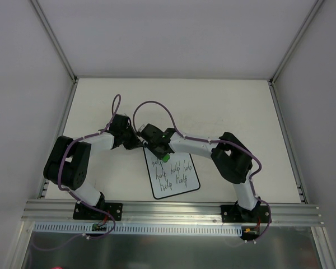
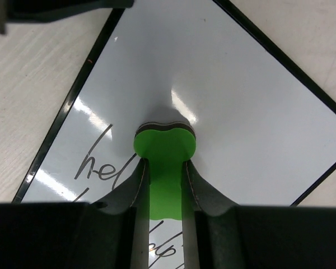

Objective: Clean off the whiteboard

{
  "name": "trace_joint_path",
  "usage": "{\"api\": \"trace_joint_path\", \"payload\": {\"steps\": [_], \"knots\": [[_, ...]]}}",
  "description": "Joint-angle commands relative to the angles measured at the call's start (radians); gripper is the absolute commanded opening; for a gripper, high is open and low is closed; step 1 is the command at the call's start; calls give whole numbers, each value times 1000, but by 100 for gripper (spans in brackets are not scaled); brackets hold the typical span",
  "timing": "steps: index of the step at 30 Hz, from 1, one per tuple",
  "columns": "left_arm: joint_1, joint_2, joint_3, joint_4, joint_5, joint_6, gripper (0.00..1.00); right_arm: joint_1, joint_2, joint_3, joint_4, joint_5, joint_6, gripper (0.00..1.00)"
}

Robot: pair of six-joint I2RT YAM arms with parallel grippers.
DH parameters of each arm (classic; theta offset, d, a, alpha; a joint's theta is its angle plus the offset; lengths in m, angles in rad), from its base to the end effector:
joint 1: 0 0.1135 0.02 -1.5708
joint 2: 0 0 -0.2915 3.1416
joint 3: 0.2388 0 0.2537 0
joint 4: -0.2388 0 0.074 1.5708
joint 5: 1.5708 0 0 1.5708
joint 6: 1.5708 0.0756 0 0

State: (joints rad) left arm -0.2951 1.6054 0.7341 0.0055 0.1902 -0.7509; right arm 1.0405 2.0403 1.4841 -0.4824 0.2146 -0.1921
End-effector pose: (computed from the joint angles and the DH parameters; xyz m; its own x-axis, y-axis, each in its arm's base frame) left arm 0.3123 -0.1099 0.1419 -0.8076 -0.4548 -0.3755 -0.2027 0.8119 -0.5474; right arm 0.2506 0.3955 0.1669 -0.2773 -0.8418 -0.4631 -0.8569 0.4347 -0.2770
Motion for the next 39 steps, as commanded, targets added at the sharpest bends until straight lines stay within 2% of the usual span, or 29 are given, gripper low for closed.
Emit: {"api": "trace_joint_path", "payload": {"steps": [1,9,14,25,27,33,39], "knots": [[-7,59,-45,-144,-63,28,0,10,29,38,18,-67,-95,0],[-7,54,-47,-144,-63,22,0,72,20,8,7,-190,-136,0],[-7,56,-47,-144,-64,21,0,87,1,-27,-4,-204,-144,0],[-7,51,-50,-144,-63,24,0,27,32,51,-5,54,-104,0],[-7,51,-50,-144,-63,25,0,18,29,54,-5,60,-112,0],[-7,56,-47,-144,-61,25,0,19,18,41,-7,3,-204,0],[-7,56,-47,-144,-63,24,0,73,12,-4,-25,-86,-285,0]]}}
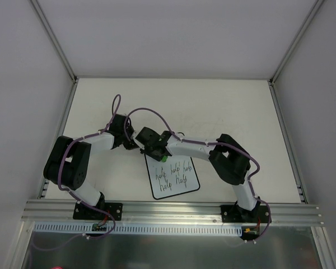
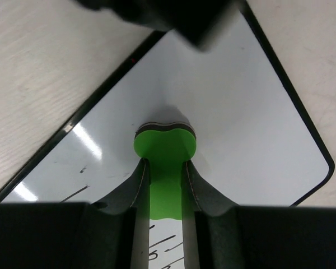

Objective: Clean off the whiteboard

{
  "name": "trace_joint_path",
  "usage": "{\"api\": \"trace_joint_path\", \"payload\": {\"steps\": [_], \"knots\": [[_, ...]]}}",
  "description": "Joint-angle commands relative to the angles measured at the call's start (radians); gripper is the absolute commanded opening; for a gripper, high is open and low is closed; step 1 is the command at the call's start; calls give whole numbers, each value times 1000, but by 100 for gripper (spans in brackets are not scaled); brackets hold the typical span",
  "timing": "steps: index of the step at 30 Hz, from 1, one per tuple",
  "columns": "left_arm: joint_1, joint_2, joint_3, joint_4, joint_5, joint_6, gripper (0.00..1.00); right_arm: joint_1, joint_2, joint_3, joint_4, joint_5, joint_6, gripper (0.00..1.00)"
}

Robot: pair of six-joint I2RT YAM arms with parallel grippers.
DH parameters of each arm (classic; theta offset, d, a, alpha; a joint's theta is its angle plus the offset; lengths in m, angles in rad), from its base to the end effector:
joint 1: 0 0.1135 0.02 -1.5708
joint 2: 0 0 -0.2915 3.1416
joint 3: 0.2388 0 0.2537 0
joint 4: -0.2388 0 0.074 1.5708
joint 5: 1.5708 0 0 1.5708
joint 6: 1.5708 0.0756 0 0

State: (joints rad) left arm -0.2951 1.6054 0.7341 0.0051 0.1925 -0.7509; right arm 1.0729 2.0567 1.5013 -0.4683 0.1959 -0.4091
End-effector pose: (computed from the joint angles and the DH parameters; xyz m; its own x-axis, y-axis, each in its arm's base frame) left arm 0.3122 -0.1100 0.1419 -0.8086 -0.4542 -0.3741 -0.2020 0.8114 -0.5485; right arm 0.2394 0.4097 0.1657 -0.0507 -0.9102 -0.4112 -0.9085 0.2129 -0.3595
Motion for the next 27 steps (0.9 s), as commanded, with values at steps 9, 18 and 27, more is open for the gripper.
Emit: {"api": "trace_joint_path", "payload": {"steps": [9,18,27], "knots": [[-7,56,-47,-143,-68,24,0,87,-30,-69,-47,-177,-105,0],[-7,59,-45,-145,-74,22,0,105,-102,-165,-59,-236,-114,0],[-7,51,-41,-148,-77,24,0,102,-121,-167,-58,-202,-82,0]]}}
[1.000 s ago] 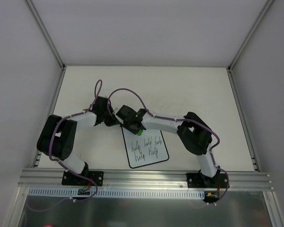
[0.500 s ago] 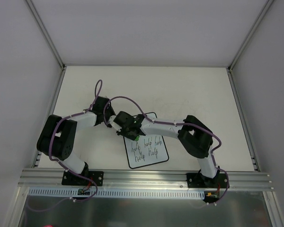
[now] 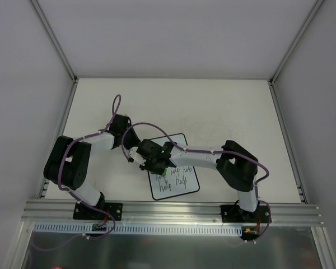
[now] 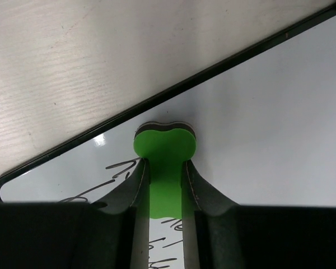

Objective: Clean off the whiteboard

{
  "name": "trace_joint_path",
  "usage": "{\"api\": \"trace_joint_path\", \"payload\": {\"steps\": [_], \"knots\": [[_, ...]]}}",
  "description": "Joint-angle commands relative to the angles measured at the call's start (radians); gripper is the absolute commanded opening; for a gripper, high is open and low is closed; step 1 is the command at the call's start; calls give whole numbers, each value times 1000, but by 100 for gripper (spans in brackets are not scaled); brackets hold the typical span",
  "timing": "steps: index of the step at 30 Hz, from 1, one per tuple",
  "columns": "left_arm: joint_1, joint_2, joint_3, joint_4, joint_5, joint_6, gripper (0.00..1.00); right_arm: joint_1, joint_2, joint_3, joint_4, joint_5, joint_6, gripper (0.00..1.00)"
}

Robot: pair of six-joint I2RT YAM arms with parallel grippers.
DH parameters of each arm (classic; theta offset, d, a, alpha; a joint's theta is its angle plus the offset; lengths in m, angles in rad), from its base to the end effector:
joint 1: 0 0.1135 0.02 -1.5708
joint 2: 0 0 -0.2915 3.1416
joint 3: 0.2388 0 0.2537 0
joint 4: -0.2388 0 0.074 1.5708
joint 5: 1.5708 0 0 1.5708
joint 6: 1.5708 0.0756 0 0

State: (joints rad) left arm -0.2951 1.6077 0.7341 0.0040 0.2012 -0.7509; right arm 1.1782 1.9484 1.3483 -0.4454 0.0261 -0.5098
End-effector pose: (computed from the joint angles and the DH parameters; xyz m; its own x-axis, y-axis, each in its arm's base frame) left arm 0.3119 -0.1106 0.1412 -0.8130 -0.4516 -0.3675 -0.2003 0.8096 -0.5518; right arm 0.1701 0.4056 0.1654 0.1594 -0.8903 -0.4267 -0.9633 -0.0457 -0.2644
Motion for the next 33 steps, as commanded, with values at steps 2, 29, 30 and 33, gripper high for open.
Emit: {"api": "trace_joint_path", "payload": {"steps": [2,29,30,33], "knots": [[-7,37,-35,-150,-88,24,0,-29,-20,12,-81,-32,60,0],[-246,-140,-114,-274,-152,-113,40,-146,-578,-359,117,279,461,0],[-254,-134,-119,-274,-155,-126,35,-146,-586,-368,120,282,468,0],[-263,-98,-131,-279,-155,-148,25,-146,-621,-405,137,285,481,0]]}}
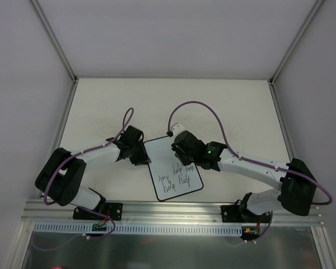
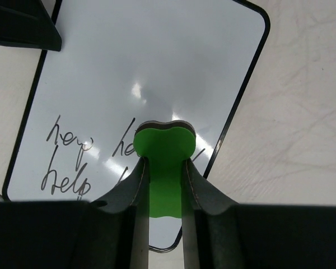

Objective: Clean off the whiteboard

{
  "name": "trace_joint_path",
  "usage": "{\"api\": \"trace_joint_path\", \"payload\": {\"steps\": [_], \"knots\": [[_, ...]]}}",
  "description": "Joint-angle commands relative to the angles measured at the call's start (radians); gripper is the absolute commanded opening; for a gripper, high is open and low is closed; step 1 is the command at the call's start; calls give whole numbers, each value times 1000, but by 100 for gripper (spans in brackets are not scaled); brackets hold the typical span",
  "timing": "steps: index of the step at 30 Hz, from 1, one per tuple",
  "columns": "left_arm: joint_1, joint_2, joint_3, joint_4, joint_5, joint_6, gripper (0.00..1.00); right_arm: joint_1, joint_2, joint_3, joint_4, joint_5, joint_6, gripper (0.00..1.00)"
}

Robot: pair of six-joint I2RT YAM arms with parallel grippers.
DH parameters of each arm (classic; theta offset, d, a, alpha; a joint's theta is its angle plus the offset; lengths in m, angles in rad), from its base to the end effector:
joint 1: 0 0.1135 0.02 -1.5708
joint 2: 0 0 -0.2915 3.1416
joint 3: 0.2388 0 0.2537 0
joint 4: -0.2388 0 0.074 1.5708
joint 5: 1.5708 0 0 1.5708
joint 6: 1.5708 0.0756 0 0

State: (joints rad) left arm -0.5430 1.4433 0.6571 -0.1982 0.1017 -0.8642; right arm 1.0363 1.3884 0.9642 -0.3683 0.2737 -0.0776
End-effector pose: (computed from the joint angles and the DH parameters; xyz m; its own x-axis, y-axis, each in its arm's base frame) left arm 0.2376 -0.1524 0.1463 -0.8906 -0.3463 -0.2950 -0.1774 0.8615 -0.4758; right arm 0.1804 0.2646 0.2489 -0.3049 -0.6616 -0.6850 -0.7577 0.6043 -0.2463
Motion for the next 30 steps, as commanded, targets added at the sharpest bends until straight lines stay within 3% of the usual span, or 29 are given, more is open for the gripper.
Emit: {"api": "trace_joint_path", "payload": {"steps": [1,5,14,22,30], "knots": [[-15,72,-59,-75,-57,-39,22,-7,-68,-30,63,38,50,0],[-15,109,-44,-83,-65,-48,0,-10,-92,-58,83,32,58,0],[-3,259,127,-93,-92,-94,0,-28,-89,-76,91,41,50,0],[130,331,263,-115,-94,-65,0,-73,-109,-107,98,33,44,0],[130,325,239,-122,-95,-38,0,-105,-45,-76,103,36,58,0]]}}
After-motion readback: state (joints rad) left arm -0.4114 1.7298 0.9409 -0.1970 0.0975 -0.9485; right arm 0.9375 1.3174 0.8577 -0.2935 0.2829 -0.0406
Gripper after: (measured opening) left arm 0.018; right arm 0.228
